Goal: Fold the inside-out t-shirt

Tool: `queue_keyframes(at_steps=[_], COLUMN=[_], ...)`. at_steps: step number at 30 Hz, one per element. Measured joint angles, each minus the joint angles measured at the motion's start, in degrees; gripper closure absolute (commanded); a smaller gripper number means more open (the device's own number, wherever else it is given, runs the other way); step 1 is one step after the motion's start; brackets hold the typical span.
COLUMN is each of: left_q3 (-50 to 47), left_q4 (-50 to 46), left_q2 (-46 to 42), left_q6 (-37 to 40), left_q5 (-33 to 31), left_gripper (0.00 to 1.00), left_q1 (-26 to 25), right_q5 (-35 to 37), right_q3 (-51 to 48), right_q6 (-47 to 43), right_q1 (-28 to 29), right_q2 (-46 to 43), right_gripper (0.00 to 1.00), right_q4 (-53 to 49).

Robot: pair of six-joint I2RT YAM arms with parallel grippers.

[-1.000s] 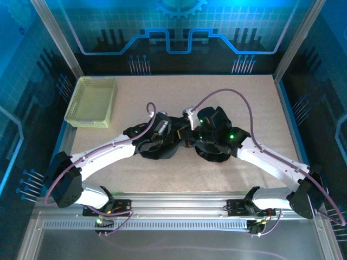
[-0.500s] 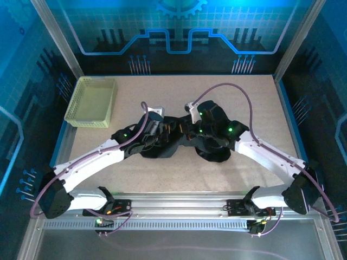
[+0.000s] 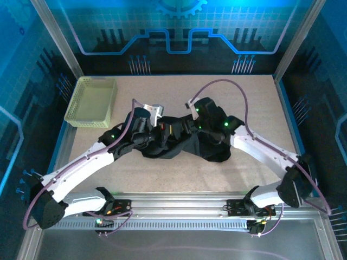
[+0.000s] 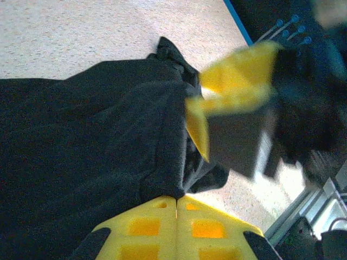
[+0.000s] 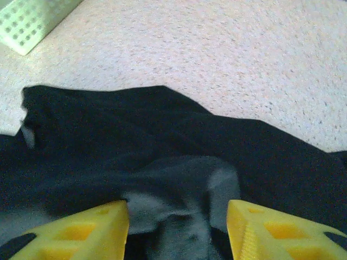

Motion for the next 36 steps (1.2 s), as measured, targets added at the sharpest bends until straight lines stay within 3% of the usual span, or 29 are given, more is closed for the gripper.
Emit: queue_keyframes(at_steps=[6,17,19,24,25,30,36], left_q3=[0.79,1.36,1.33,1.36,1.33,1.33,1.36], left_q4=[0.94,1.22,1.2,1.16,1.2,1.22,1.25], left_q2=[1.95,2.14,2.14,2.12,2.1,2.08,1.97], left_q6=[-2.97,-4.72,-4.96,-5.6,-5.6,-5.7,-5.77], left_q5=[2.64,5.11,5.05,4.87,5.07,5.33,5.51], left_gripper=[1.0,1.0,1.0,1.0,1.0,1.0,1.0], left_q1=[3.8,4.22,4.72,5.53,5.6,6.86,9.38], right_q5=[-0.83,-0.7,-0.35,1.22,1.36,1.09,-1.66], right_q3=[-7.93,-6.56,-5.33,-3.08,-3.02,-3.06,-5.55], right_q6=[-2.16,-1.36,-1.03,-0.39,-0.26,-0.17,1.16], right_q1=[8.74,9.94,9.94,9.92,9.92,9.94,9.35], right_q2=[-9.66,4.11,5.42,7.41,7.41,6.29,-2.03], right_gripper=[0.51,0.57,0.64,0.98,1.0,1.0,1.0], right_q4=[5.05,8.79,8.83,9.84,9.92,9.57,9.66])
